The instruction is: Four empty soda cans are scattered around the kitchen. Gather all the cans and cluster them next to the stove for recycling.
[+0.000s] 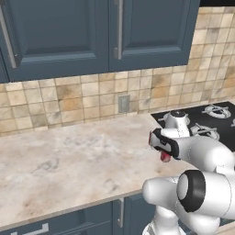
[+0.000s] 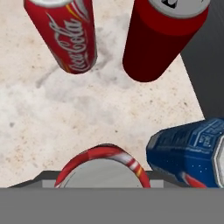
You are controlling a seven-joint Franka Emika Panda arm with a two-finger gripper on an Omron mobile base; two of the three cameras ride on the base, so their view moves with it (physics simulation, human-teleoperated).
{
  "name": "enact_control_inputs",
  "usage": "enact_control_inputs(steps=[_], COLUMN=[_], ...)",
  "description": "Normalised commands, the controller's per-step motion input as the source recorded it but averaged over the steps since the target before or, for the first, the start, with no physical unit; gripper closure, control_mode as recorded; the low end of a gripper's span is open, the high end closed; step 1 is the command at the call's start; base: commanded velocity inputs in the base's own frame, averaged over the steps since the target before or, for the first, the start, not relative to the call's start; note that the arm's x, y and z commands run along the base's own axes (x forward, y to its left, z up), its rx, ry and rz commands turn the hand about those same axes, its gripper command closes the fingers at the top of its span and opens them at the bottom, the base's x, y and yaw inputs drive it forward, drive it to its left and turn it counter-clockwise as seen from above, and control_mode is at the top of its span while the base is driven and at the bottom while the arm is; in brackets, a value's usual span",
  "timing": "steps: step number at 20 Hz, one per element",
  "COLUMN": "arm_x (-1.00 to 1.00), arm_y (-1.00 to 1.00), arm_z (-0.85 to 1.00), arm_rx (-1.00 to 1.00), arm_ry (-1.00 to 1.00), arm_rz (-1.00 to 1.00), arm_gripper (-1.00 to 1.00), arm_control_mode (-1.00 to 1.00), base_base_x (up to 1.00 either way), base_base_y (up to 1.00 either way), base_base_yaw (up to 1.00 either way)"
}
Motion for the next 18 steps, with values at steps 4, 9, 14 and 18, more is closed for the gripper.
enact_control_inputs(steps=[4, 9, 14, 18], arm_x=[-0.01, -0.05, -0.01, -0.03], arm_y=[0.0, 0.0, 0.11, 0.15], arm_z=[0.0, 0.07, 0.29, 0.46], arm_rx=[0.0, 0.0, 0.0, 0.0], arm_ry=[0.0, -0.04, -0.05, -0.07], arm_rz=[0.0, 0.0, 0.0, 0.0], arm_gripper=[-1.0, -1.0, -1.0, -1.0], arm_control_mode=[-1.0, -1.0, -1.0, -1.0], base_base_x=[0.0, 0.0, 0.0, 0.0], base_base_y=[0.0, 0.0, 0.0, 0.0], base_base_yaw=[0.0, 0.0, 0.0, 0.0])
